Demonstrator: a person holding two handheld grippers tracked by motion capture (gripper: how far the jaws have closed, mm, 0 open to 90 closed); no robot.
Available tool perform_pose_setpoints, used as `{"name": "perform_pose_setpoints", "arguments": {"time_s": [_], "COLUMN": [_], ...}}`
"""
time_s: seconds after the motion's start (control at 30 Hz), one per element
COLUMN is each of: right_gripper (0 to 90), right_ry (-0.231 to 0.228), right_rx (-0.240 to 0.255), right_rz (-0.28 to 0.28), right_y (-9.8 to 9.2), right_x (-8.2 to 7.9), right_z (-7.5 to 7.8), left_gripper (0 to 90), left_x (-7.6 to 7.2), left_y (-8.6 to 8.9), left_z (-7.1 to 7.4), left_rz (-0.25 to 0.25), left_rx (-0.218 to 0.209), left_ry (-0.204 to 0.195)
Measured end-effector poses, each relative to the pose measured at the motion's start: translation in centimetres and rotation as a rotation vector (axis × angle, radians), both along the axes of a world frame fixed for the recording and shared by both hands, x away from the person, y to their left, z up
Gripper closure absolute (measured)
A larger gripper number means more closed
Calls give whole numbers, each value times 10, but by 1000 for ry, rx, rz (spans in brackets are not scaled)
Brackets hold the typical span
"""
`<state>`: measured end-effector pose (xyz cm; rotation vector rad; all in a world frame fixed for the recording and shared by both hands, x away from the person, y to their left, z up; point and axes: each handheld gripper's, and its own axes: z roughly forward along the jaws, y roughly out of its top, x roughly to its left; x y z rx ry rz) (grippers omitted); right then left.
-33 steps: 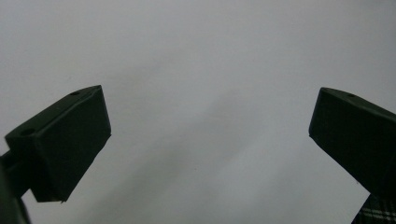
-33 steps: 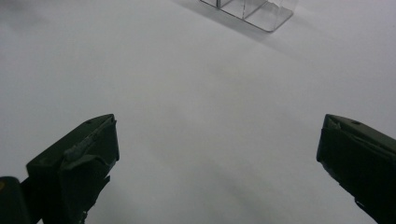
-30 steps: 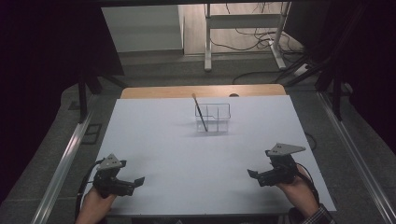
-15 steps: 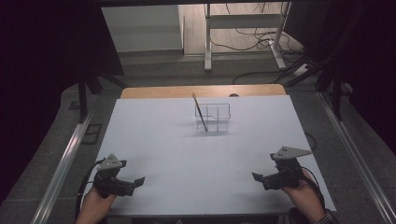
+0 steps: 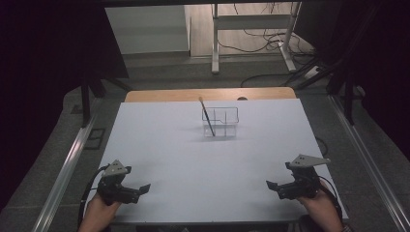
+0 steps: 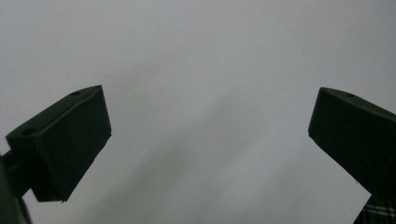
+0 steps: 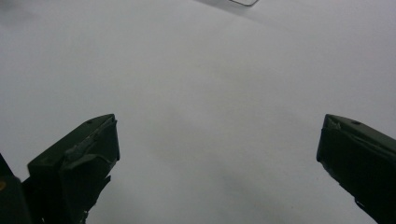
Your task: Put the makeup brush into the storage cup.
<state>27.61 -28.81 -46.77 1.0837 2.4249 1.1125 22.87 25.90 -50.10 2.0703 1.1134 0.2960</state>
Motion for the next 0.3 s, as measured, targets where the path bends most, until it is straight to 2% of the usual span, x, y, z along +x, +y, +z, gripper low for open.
{"name": "perform_pose_setpoints", "arguments": {"time_s": [0.3], "right_gripper": [0], "right_ry": [13], "right_rx": [-1], "right_rz": [-8], "right_y": [-1], "right_x": [1], "right_z": [-1], "left_gripper": [1], "left_x": [1], "left_y": [-2], "left_z": [0], "left_rz": [-3], "left_rx": [4], "left_ry": [3]}}
